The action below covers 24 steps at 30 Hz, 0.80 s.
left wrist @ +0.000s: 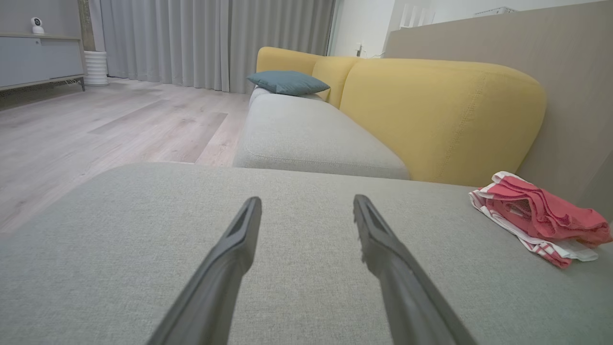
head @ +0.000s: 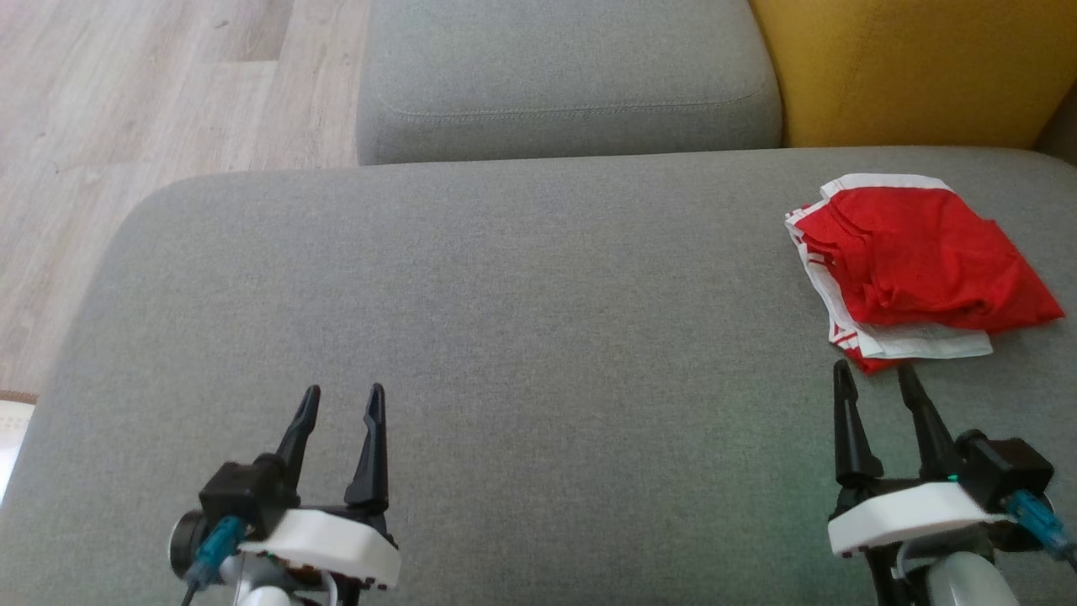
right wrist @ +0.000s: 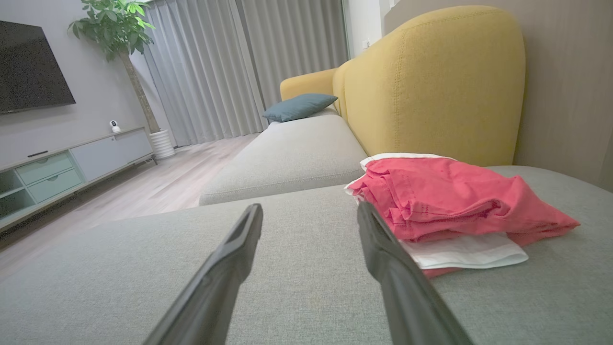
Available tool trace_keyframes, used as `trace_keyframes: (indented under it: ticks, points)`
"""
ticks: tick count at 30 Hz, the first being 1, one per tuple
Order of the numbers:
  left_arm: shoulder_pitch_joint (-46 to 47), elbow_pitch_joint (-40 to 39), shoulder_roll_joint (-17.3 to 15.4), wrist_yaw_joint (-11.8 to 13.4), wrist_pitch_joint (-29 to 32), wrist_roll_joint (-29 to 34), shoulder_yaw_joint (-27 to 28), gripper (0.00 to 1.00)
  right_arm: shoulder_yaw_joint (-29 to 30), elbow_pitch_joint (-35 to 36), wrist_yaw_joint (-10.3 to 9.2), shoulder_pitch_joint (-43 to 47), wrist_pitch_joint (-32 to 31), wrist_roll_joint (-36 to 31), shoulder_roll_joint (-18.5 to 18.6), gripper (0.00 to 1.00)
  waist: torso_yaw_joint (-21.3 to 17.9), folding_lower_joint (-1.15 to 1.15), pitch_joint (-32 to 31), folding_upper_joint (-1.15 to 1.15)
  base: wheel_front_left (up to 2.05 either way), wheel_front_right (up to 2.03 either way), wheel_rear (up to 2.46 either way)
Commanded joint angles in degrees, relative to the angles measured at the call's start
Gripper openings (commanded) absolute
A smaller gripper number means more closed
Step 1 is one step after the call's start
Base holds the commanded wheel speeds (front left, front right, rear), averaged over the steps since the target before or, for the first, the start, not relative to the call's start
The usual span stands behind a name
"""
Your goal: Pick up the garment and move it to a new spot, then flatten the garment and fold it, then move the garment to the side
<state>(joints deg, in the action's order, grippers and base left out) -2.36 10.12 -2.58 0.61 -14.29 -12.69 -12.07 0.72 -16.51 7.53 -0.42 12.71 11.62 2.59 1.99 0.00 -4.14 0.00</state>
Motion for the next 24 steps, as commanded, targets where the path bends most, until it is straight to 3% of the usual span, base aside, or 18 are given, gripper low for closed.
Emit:
trace_keyframes:
  ticks: [1,17,24]
  points:
    - [1.5,-2.5,-0.3,0.6,-0.7,-0.3,2.5,1.0,-1.6,1.9,-0.04,-1.8,1.0,0.2,0.3,1.0,0.0,0.0,-0.1,0.0,0.0,0.0,0.0]
    - [0.7,-3.9,-0.3,0.7,-0.7,0.4,3.0,1.0,-2.0,1.4,-0.04,-1.7,1.2,0.5,0.3,1.0,-0.2,0.0,-0.2,0.0,0.0,0.0,0.0]
    - [0.3,-4.2,-0.3,-1.4,-0.7,-1.4,3.9,1.0,-1.9,1.6,-0.04,-1.9,1.2,0.6,0.3,1.0,-0.1,0.0,0.5,0.0,0.0,0.0,0.0]
